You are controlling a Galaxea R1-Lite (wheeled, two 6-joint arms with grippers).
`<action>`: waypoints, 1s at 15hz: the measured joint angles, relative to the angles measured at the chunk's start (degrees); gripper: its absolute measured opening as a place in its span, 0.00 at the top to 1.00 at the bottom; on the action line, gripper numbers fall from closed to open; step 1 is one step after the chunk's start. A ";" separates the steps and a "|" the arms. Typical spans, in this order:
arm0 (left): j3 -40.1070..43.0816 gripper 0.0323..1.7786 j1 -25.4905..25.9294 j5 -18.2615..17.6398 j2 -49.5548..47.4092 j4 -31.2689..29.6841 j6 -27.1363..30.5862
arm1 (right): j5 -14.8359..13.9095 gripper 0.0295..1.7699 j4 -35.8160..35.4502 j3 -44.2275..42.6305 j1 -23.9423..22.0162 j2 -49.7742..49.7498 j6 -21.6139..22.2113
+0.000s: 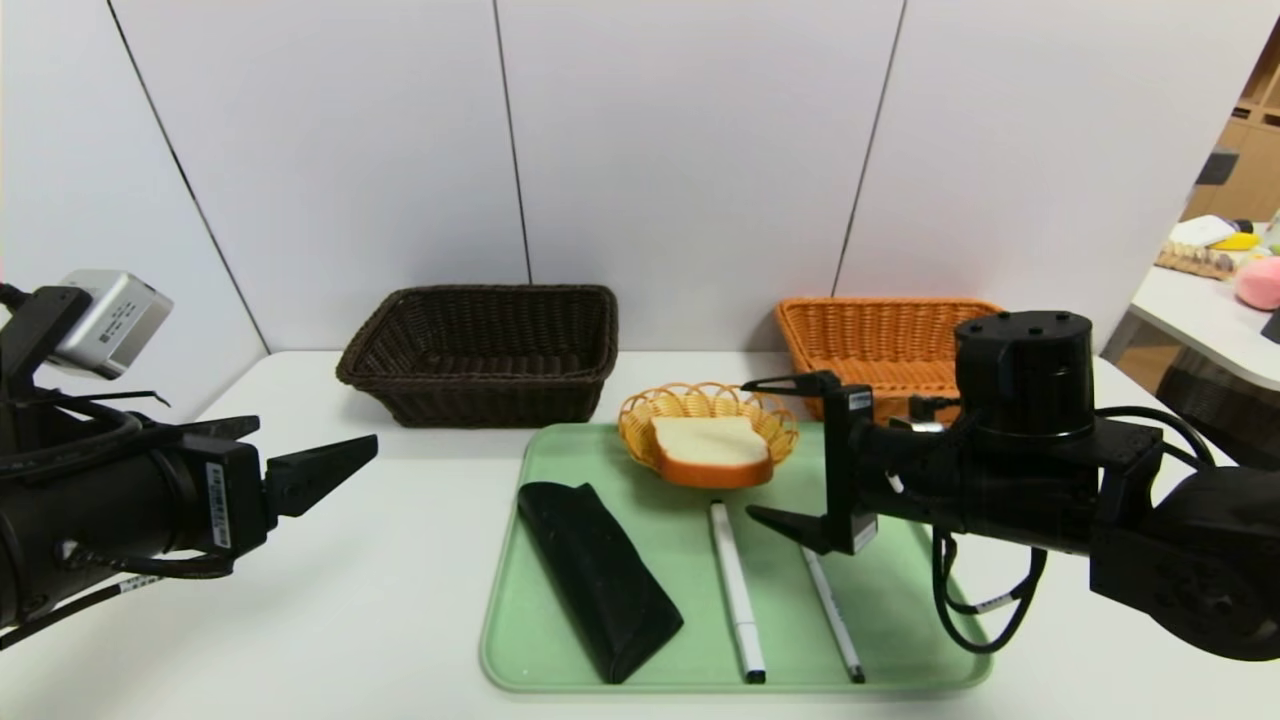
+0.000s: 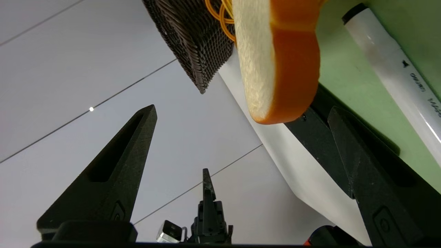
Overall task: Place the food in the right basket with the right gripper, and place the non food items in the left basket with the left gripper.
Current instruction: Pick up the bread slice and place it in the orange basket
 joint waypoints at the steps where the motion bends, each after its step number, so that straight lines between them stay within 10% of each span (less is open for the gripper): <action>1: 0.02 0.05 0.00 0.00 -0.05 -0.02 0.02 | -0.30 0.04 -0.55 -0.13 0.38 0.76 -0.02; 13: 0.50 0.05 -0.02 0.00 -0.28 -0.09 0.00 | -3.64 0.04 -1.07 -2.60 1.54 4.33 0.28; 15: 0.50 0.05 -0.02 0.00 -0.33 -0.06 0.06 | -3.58 0.24 -1.10 -2.71 2.07 4.30 0.26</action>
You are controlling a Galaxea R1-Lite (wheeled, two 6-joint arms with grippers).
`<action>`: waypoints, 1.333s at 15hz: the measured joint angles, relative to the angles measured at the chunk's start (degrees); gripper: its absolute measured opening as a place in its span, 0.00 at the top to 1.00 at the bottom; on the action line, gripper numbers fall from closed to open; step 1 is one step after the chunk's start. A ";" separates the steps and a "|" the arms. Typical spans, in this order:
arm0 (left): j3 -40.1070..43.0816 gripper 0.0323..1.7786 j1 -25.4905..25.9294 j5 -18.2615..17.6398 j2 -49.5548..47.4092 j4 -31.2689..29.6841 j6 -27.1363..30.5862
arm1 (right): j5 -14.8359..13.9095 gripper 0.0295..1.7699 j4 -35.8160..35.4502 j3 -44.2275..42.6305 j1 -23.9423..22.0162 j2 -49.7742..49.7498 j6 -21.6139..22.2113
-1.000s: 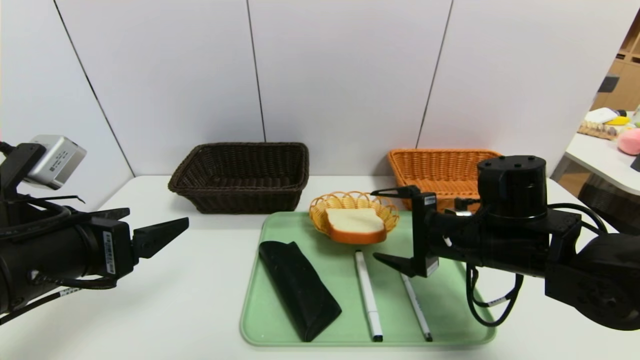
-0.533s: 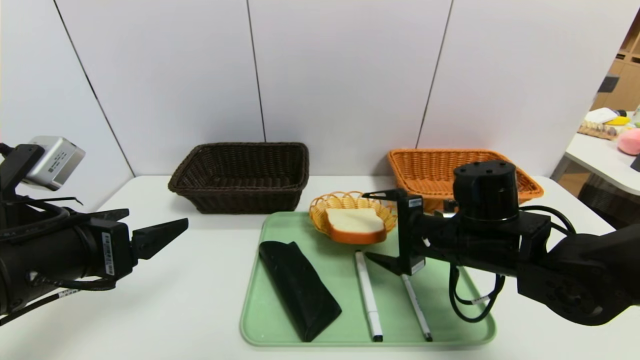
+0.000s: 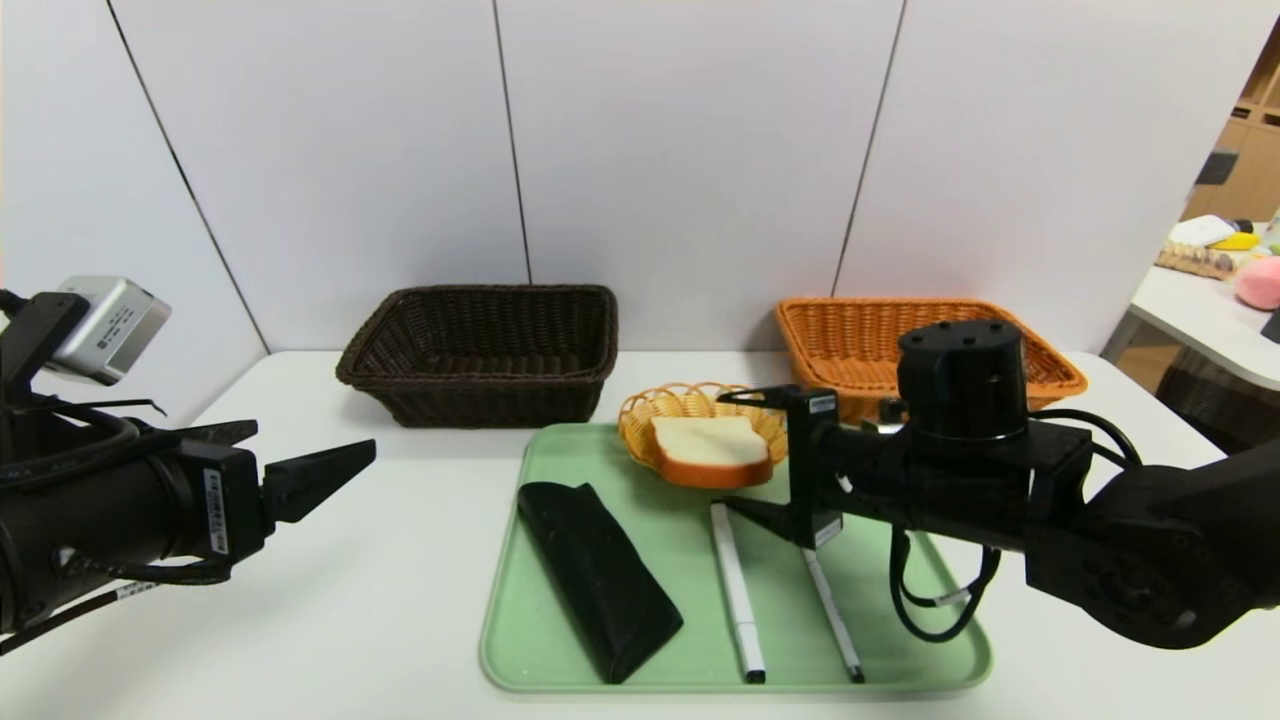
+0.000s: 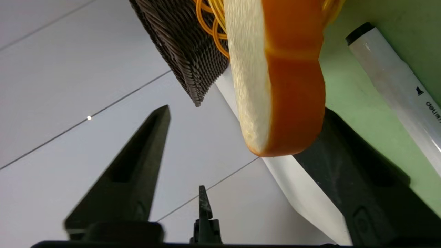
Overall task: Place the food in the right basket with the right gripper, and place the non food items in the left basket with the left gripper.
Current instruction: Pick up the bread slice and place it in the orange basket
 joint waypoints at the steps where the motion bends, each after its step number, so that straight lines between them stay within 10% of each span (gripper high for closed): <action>1: 0.00 0.05 0.00 0.00 0.00 0.01 0.00 | 0.09 0.33 -0.04 -0.07 0.11 0.00 0.05; 5: -0.12 0.05 0.13 0.17 -0.33 0.00 0.00 | 0.11 0.59 -0.37 -0.33 0.02 0.13 0.13; 7: -0.30 0.05 0.50 0.22 -0.77 -0.02 -0.02 | 0.17 0.97 -0.56 -0.32 -0.37 0.15 0.17; 15: -0.34 0.05 4.11 -0.30 -2.29 0.01 0.24 | 1.38 0.97 0.74 -0.82 -1.61 -2.56 0.74; 20: 0.30 0.05 4.07 -0.44 -2.36 0.17 0.33 | 6.38 0.97 13.31 -5.81 -2.13 -9.97 -2.16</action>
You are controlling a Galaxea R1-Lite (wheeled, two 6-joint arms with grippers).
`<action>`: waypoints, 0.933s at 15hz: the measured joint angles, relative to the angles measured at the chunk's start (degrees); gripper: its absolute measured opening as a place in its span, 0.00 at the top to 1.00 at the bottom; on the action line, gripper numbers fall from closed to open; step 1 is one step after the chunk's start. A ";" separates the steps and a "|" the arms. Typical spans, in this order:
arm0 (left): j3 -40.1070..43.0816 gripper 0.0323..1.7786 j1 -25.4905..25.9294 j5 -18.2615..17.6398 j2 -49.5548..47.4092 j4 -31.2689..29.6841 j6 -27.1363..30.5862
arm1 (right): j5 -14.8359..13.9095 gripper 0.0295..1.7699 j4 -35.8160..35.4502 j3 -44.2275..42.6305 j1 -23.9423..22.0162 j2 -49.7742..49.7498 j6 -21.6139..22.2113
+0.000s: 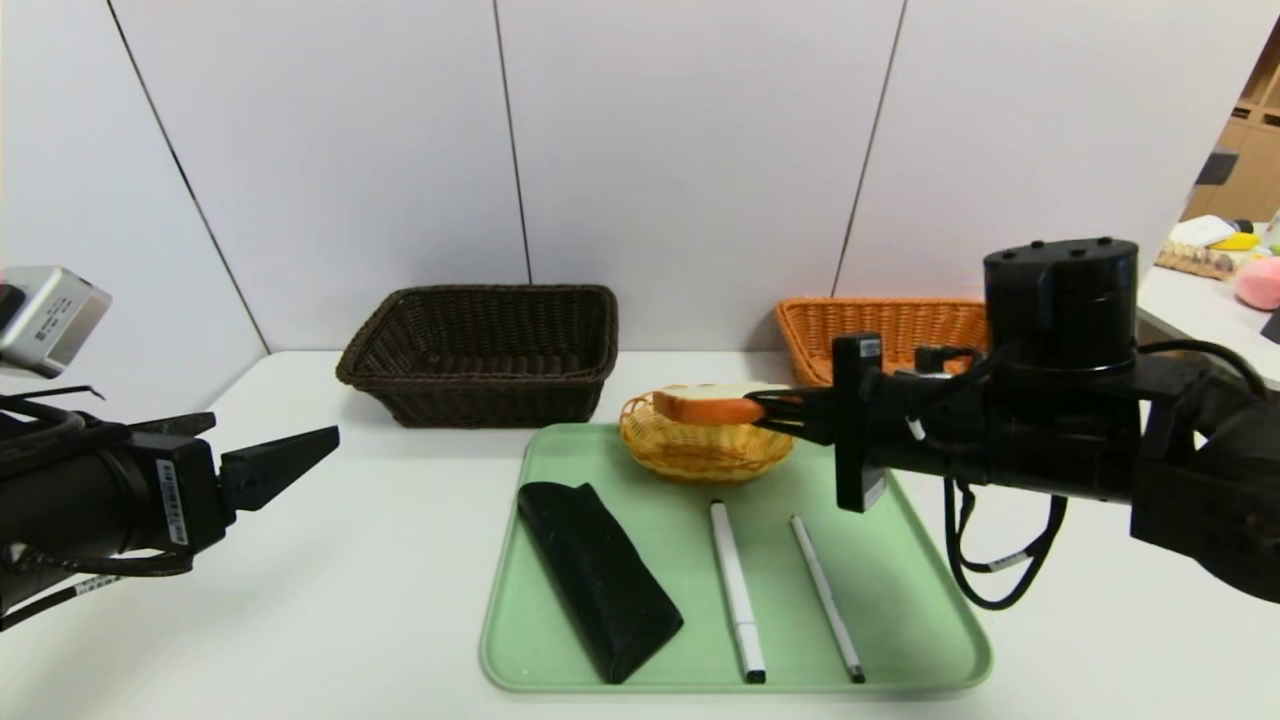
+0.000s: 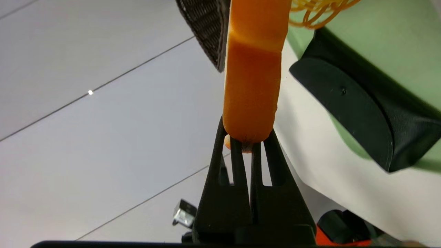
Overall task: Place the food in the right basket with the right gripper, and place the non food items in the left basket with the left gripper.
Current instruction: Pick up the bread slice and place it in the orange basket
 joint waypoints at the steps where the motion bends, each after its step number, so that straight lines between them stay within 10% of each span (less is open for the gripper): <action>1: 0.07 0.05 -0.05 0.00 0.00 0.02 0.06 | 1.56 0.97 2.17 -0.52 0.06 -1.96 -0.43; 6: -0.32 0.05 -0.21 -0.24 0.16 -0.05 0.33 | 8.79 0.97 13.89 -4.74 -1.43 -15.64 -6.75; 14: -1.06 0.05 -6.58 0.37 1.79 -0.46 0.30 | 9.81 0.97 43.84 -27.94 -26.82 -15.01 -24.59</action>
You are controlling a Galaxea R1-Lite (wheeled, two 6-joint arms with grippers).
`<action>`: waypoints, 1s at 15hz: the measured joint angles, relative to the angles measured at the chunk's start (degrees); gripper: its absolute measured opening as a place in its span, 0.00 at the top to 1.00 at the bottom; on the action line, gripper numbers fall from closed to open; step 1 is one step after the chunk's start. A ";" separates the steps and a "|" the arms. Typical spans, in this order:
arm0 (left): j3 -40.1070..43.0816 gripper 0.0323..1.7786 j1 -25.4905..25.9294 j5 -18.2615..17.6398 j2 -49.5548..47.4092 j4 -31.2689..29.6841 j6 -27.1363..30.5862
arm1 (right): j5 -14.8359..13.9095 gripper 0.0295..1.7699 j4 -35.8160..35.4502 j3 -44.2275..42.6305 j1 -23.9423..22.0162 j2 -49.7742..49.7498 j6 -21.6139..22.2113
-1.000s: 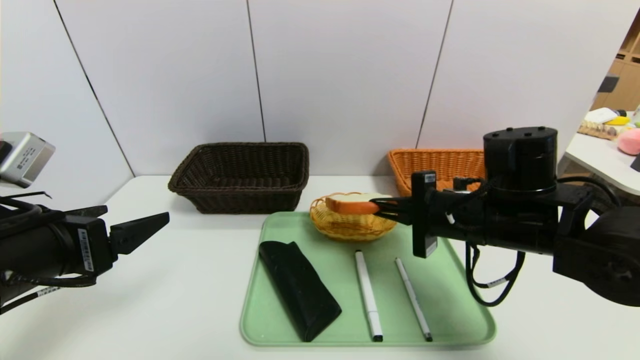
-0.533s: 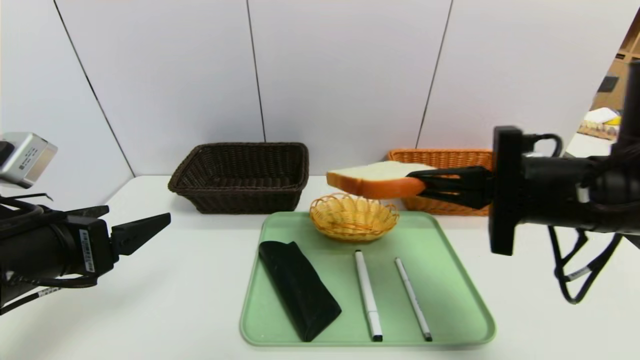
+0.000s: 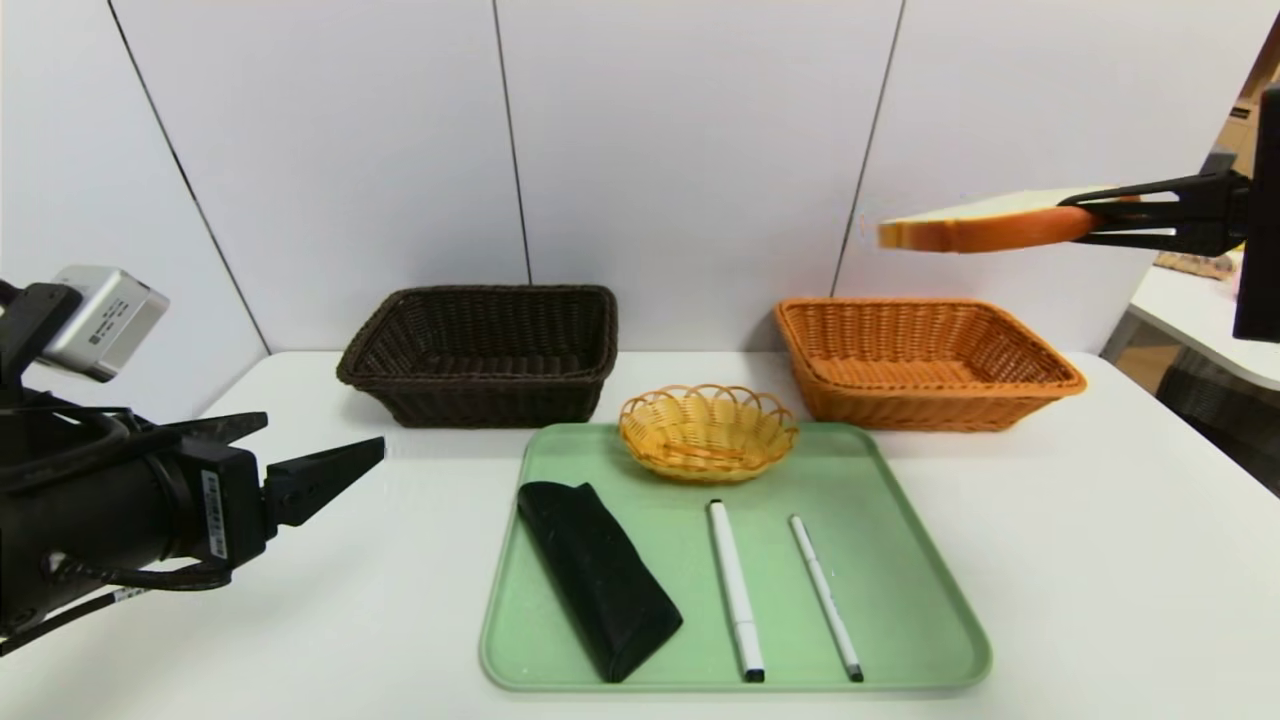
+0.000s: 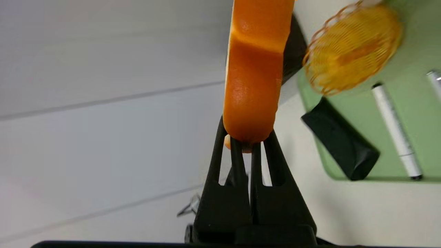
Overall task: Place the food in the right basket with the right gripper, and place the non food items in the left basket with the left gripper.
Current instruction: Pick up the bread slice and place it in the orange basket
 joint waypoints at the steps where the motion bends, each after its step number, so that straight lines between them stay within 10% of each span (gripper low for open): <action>1: -0.13 0.05 -0.27 -0.04 0.27 -0.04 0.00 | 0.05 0.97 3.64 -2.97 -2.39 2.99 -0.46; 15: 0.26 0.05 -0.55 -0.01 -0.23 -0.02 -0.69 | 2.86 0.97 16.37 -29.33 -13.15 38.32 1.46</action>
